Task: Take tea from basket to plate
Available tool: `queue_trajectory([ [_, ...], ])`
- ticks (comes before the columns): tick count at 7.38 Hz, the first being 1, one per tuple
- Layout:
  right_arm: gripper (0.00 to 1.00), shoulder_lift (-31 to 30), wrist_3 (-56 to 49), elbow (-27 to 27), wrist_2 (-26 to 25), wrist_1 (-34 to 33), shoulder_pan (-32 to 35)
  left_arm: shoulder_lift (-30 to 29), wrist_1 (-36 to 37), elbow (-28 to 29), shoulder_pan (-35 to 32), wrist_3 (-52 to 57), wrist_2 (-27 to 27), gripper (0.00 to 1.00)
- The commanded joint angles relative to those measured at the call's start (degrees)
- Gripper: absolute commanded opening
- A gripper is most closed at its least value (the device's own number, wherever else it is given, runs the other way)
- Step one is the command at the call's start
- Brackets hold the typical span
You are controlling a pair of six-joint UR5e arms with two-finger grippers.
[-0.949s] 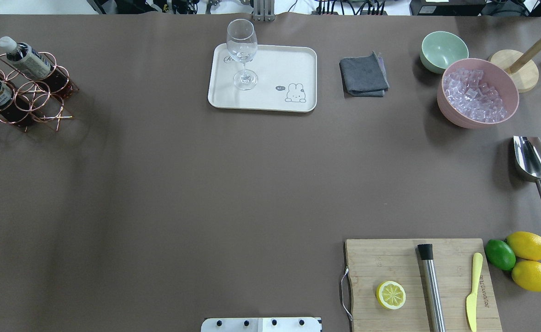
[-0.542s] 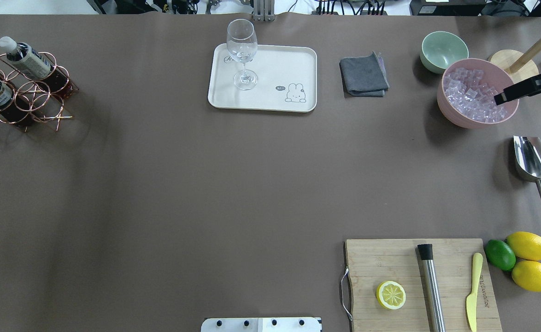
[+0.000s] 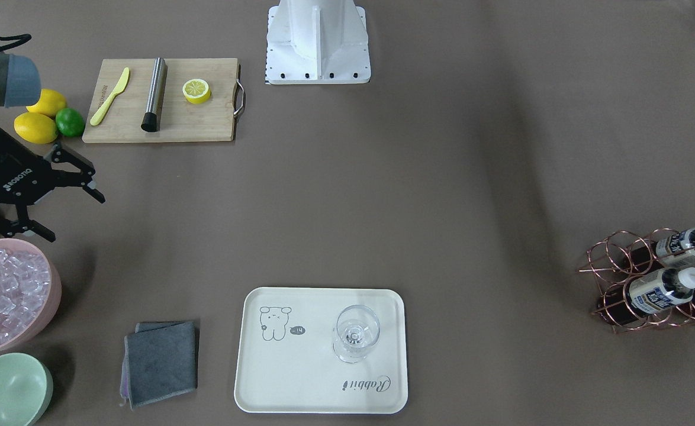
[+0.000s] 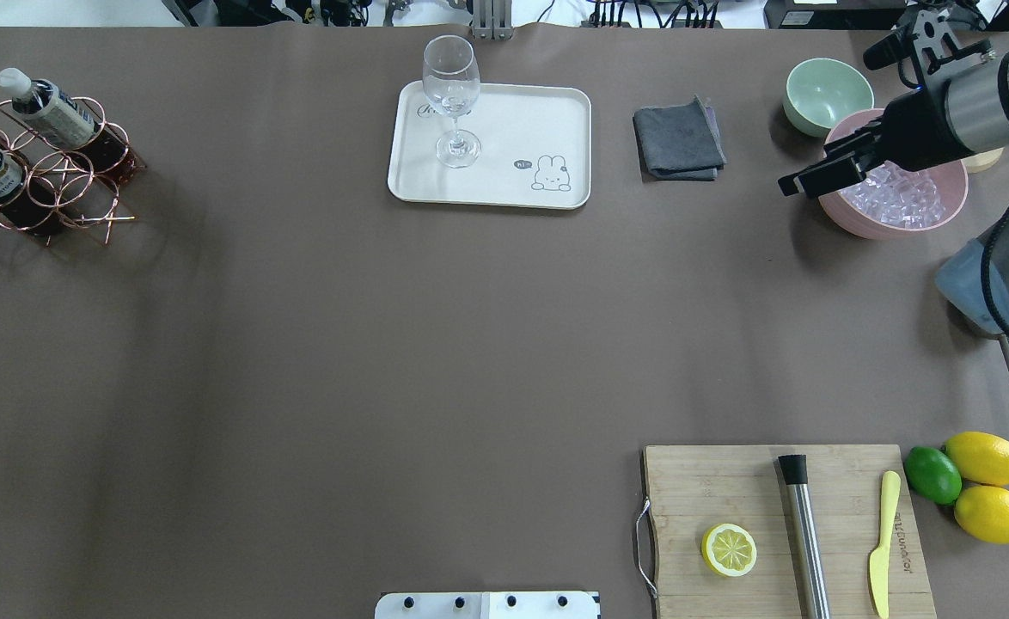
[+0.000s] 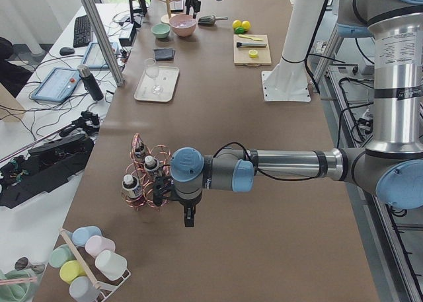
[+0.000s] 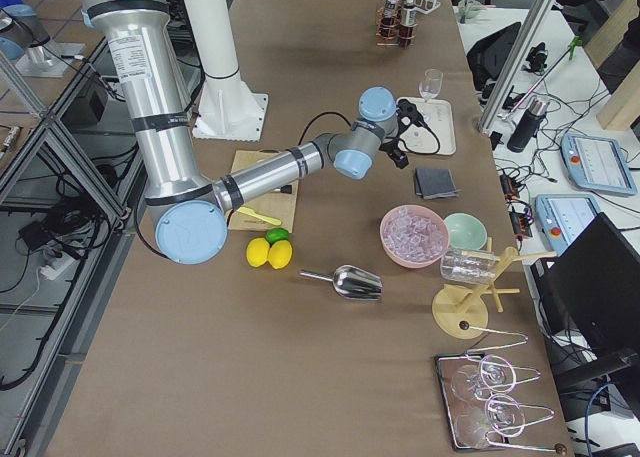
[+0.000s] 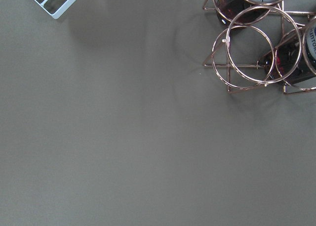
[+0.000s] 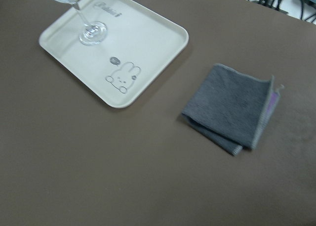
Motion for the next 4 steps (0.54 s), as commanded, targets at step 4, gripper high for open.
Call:
queue_trajectory([
  [4,1.00,6.06,4.56,-0.54,-2.33,26.45,-12.22,-0.66,0.25,-1.48,-3.24,-0.70,-1.05,0.98],
])
